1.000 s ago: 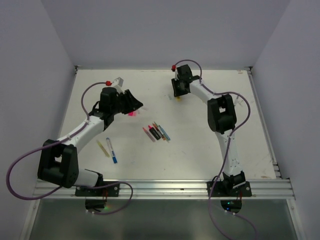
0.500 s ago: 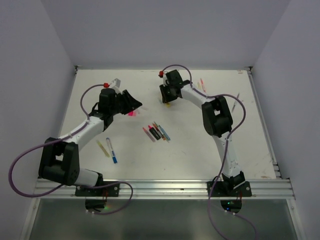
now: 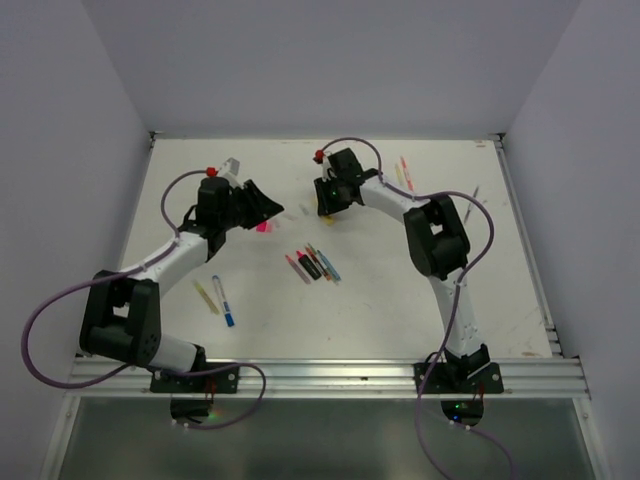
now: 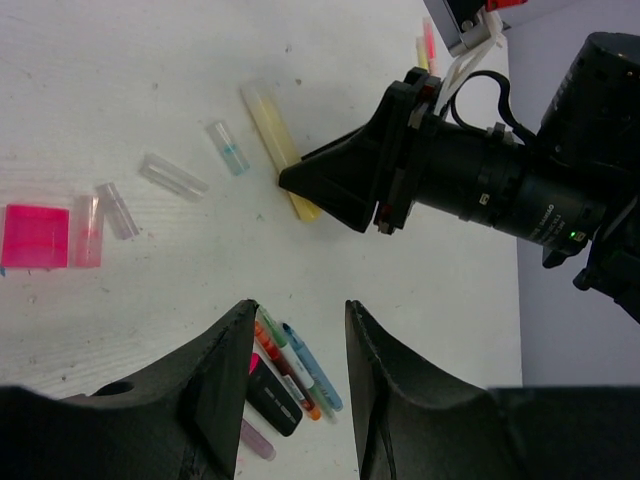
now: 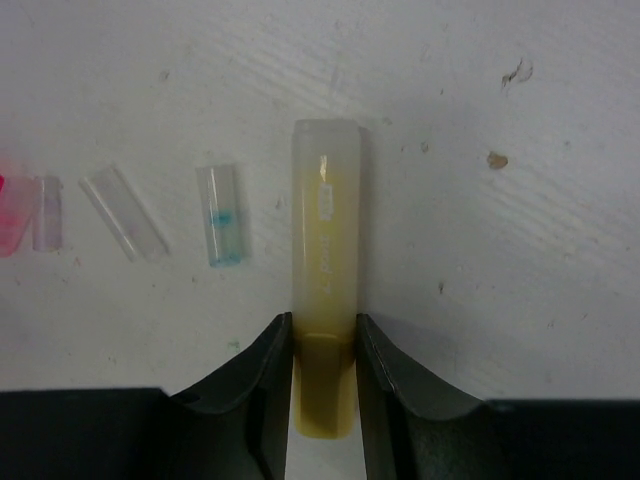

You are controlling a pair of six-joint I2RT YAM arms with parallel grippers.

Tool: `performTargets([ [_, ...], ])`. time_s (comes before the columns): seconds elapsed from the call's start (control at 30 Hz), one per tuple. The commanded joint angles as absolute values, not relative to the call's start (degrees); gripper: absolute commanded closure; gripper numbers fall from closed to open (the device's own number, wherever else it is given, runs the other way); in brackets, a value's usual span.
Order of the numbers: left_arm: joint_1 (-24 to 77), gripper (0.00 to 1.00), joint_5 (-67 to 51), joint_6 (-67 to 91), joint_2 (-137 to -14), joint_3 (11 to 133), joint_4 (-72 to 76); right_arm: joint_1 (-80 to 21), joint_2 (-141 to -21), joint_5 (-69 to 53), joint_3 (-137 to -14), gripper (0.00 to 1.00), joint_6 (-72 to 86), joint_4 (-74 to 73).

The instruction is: Open the pen caps

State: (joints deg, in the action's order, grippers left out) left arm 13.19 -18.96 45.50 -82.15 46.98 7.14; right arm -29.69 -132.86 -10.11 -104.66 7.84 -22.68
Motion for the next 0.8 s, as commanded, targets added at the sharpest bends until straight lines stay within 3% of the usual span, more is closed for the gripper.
performTargets([
  [0.0,12.8,0.55,-20.5,45.7,-83.3,47.1,10.5,-30.1,-128.1,-9.6,-99.4,0.86,11.0,-22.0],
  [0.3,12.8,0.54,-28.2,46.3,-88.1,48.2,15.9,-30.1,-115.8,-8.7,-87.9,0.86,14.8,-15.7],
  [0.57,13.6,0.51,-31.2,45.2,-89.8,48.4,19.1,-30.1,-112.8,-10.7,-86.0,0.86,18.4,-17.7],
  [0.77,16.1,0.50,-32.2,40.4,-91.3,48.8,19.9,-30.0,-110.7,-12.8,-84.2,0.94,27.9,-15.1],
])
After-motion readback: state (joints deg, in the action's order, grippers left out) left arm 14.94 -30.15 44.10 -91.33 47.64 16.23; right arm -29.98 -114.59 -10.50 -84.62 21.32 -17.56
